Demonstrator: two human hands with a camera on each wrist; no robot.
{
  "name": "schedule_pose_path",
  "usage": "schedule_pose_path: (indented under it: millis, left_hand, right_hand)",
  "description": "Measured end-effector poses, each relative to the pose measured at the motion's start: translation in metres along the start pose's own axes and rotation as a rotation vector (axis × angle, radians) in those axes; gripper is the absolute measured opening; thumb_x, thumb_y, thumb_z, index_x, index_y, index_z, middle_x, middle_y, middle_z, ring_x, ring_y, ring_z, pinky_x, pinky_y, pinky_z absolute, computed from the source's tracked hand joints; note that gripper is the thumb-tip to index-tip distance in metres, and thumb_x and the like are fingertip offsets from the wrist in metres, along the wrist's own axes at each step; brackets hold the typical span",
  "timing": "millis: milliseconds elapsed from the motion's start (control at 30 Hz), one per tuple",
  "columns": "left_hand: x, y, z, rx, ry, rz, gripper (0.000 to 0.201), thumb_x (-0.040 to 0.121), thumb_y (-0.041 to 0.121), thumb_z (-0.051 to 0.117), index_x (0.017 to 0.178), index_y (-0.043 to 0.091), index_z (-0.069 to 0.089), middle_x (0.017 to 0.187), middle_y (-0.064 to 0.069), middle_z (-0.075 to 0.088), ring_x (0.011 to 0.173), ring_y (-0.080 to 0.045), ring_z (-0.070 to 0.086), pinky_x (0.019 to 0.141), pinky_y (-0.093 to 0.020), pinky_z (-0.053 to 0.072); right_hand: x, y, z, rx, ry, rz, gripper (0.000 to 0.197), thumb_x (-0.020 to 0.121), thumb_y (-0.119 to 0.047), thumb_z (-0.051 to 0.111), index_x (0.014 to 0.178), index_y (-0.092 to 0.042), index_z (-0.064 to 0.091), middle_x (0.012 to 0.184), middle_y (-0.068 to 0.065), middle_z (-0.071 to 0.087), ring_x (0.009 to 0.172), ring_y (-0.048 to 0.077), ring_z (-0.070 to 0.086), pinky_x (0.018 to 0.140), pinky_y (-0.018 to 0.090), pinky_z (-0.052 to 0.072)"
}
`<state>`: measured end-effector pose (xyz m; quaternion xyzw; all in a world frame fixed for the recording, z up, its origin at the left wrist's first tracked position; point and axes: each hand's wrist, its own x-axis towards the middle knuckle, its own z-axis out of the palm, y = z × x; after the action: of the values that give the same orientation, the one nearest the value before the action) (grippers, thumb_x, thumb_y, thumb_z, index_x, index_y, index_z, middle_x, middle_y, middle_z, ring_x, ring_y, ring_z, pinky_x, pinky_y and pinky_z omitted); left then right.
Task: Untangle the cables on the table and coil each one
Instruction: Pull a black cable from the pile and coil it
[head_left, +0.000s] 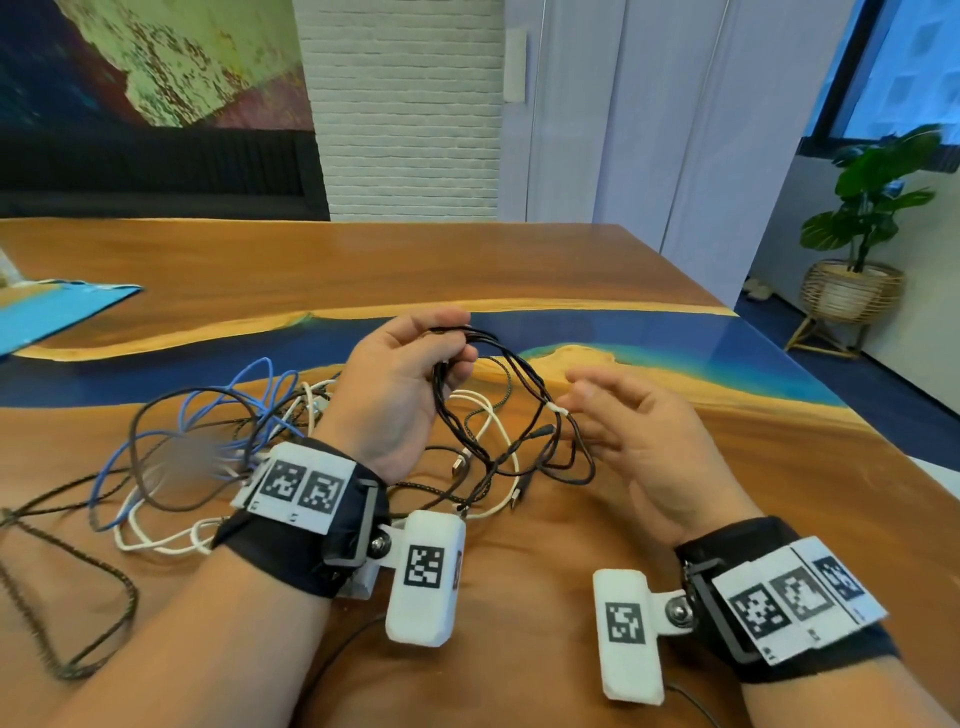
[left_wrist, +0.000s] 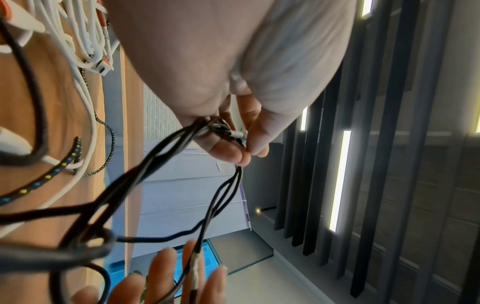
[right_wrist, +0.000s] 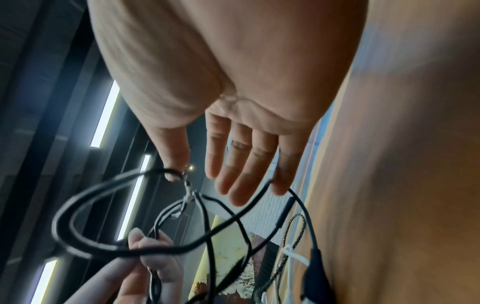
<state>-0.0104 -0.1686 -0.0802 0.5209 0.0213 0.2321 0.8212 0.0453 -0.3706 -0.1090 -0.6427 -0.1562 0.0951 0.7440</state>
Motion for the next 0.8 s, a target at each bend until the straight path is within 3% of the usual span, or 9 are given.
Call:
schedule_pose_path:
  millis: [67, 167, 233, 267, 333, 467, 567, 633, 800]
  left_hand:
    - [-0.0019, -0.0001, 0.0012, -0.003, -0.044, -0.001, 0.027, 0.094, -0.011, 0.054, 0.09, 0.008, 0.073, 0.083, -0.007, 0.067, 0.071, -0.015, 0.066, 0.066, -0.022, 0.056]
    - [-0.0044, 0.0014, 0.0017, -0.004, -0.104, -0.027, 0.036, 0.093, -0.011, 0.055, 0.078, 0.013, 0.078, 0.079, -0.007, 0.069, 0.071, -0.017, 0.066, 0.066, -0.023, 0.057]
    - [-0.0065, 0.0006, 0.0024, 0.015, -0.143, -0.057, 0.025, 0.088, -0.004, 0.061, 0.08, 0.013, 0.078, 0.079, -0.006, 0.069, 0.071, -0.018, 0.066, 0.065, -0.024, 0.057]
    - [-0.0082, 0.0004, 0.003, 0.027, -0.169, -0.072, 0.016, 0.083, 0.0, 0.066, 0.084, 0.012, 0.076, 0.079, -0.006, 0.068, 0.07, -0.018, 0.066, 0.064, -0.024, 0.057]
    - [-0.0106, -0.0014, 0.0021, 0.09, -0.239, -0.093, 0.019, 0.075, 0.005, 0.071, 0.094, 0.009, 0.073, 0.076, -0.005, 0.066, 0.068, -0.019, 0.065, 0.062, -0.025, 0.056]
    - [-0.0098, -0.0013, -0.0005, 0.303, -0.333, -0.157, 0.031, 0.071, 0.008, 0.078, 0.101, 0.003, 0.075, 0.075, -0.009, 0.067, 0.069, -0.024, 0.066, 0.063, -0.029, 0.056]
    - [-0.0094, -0.0011, -0.001, 0.503, -0.327, -0.204, 0.01, 0.084, 0.012, 0.077, 0.089, 0.004, 0.08, 0.078, -0.014, 0.07, 0.073, -0.026, 0.067, 0.066, -0.03, 0.058]
    - [-0.0095, -0.0047, 0.0002, 0.558, -0.305, -0.209, 0.013, 0.092, 0.011, 0.072, 0.085, 0.004, 0.08, 0.078, -0.013, 0.071, 0.071, -0.022, 0.068, 0.066, -0.029, 0.058]
    - [-0.0036, -0.0065, -0.0002, 0.24, -0.048, -0.091, 0.013, 0.095, 0.002, 0.065, 0.096, 0.005, 0.077, 0.083, -0.012, 0.074, 0.082, -0.022, 0.071, 0.074, -0.03, 0.059]
  right_hand:
    - [-0.0021, 0.0037, 0.0049, -0.012, -0.078, 0.024, 0.025, 0.091, -0.011, 0.069, 0.114, -0.017, 0.074, 0.099, 0.008, 0.078, 0.079, 0.026, 0.069, 0.076, 0.033, 0.059]
    - [-0.0028, 0.0061, 0.0064, 0.127, -0.137, 0.073, 0.031, 0.09, -0.004, 0.066, 0.118, -0.014, 0.073, 0.107, 0.008, 0.077, 0.068, 0.023, 0.065, 0.065, 0.029, 0.058]
    - [-0.003, 0.0061, 0.0059, 0.165, -0.165, 0.083, 0.03, 0.09, -0.002, 0.064, 0.118, -0.009, 0.073, 0.103, 0.011, 0.076, 0.063, 0.02, 0.062, 0.06, 0.027, 0.056]
    - [-0.0029, 0.0065, 0.0061, 0.158, -0.175, 0.075, 0.028, 0.09, 0.0, 0.064, 0.115, -0.005, 0.074, 0.099, 0.013, 0.075, 0.064, 0.02, 0.061, 0.058, 0.026, 0.055]
    - [-0.0026, 0.0082, 0.0071, 0.126, -0.165, 0.042, 0.02, 0.087, 0.004, 0.067, 0.103, -0.002, 0.077, 0.088, 0.016, 0.074, 0.066, 0.018, 0.062, 0.057, 0.024, 0.054]
    - [-0.001, 0.0073, 0.0056, 0.062, -0.095, -0.041, 0.015, 0.075, -0.001, 0.076, 0.079, -0.014, 0.082, 0.071, 0.005, 0.071, 0.054, 0.01, 0.057, 0.055, 0.022, 0.051]
    - [0.0004, 0.0068, 0.0027, 0.051, -0.073, -0.085, 0.013, 0.07, -0.007, 0.078, 0.076, -0.018, 0.082, 0.068, -0.001, 0.069, 0.057, 0.007, 0.056, 0.058, 0.021, 0.05]
    - [0.0008, 0.0062, 0.0022, 0.0, -0.067, -0.121, 0.013, 0.074, -0.006, 0.078, 0.077, -0.018, 0.082, 0.071, -0.002, 0.071, 0.063, 0.006, 0.059, 0.06, 0.019, 0.049]
    - [-0.002, 0.0018, 0.0019, -0.047, -0.093, -0.143, 0.015, 0.064, -0.016, 0.08, 0.08, -0.016, 0.081, 0.081, 0.005, 0.078, 0.076, 0.011, 0.07, 0.07, 0.022, 0.056]
